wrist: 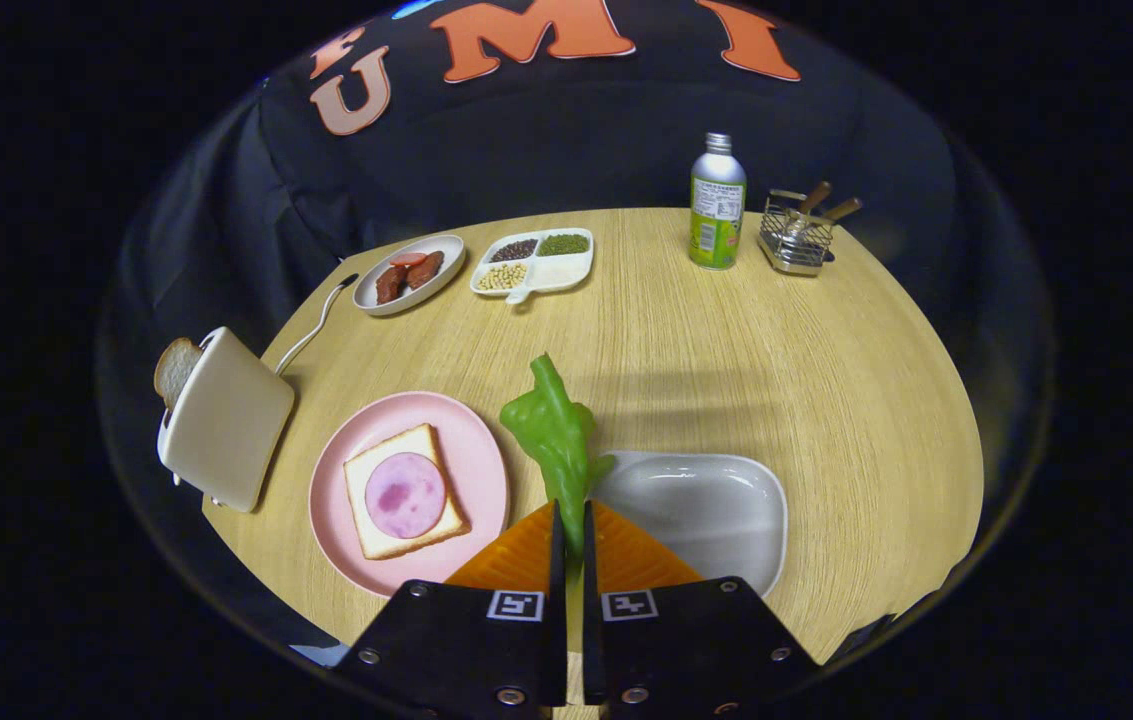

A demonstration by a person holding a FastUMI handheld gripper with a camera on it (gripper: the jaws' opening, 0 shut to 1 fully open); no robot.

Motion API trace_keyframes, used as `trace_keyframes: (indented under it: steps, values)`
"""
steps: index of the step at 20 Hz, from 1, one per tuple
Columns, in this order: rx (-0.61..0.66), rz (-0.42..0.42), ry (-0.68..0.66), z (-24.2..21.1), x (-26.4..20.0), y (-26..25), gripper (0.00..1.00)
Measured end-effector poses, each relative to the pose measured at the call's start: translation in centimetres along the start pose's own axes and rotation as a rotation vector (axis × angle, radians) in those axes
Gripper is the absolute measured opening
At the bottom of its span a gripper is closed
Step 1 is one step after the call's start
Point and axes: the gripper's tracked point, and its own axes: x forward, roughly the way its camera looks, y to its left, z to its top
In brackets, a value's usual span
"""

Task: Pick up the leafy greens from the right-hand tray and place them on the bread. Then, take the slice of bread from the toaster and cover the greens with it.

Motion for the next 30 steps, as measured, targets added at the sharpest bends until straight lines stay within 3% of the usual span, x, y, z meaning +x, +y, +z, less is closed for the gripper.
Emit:
trace_keyframes:
  steps: [11, 16, 21, 27, 30]
  values:
    - [-0.134, 0.059, -0.051, 1.9, 0.5, 7.8, 0.07]
    - [-0.215, -0.014, -0.024, 0.9, 2.9, 9.1, 0.07]
    - [-0.266, 0.011, 0.028, -0.8, 4.3, 11.9, 0.07]
    - [-0.267, 0.053, 0.064, -1.5, 4.9, 13.6, 0.20]
    - [-0.252, 0.090, 0.070, -1.4, 4.2, 14.4, 0.32]
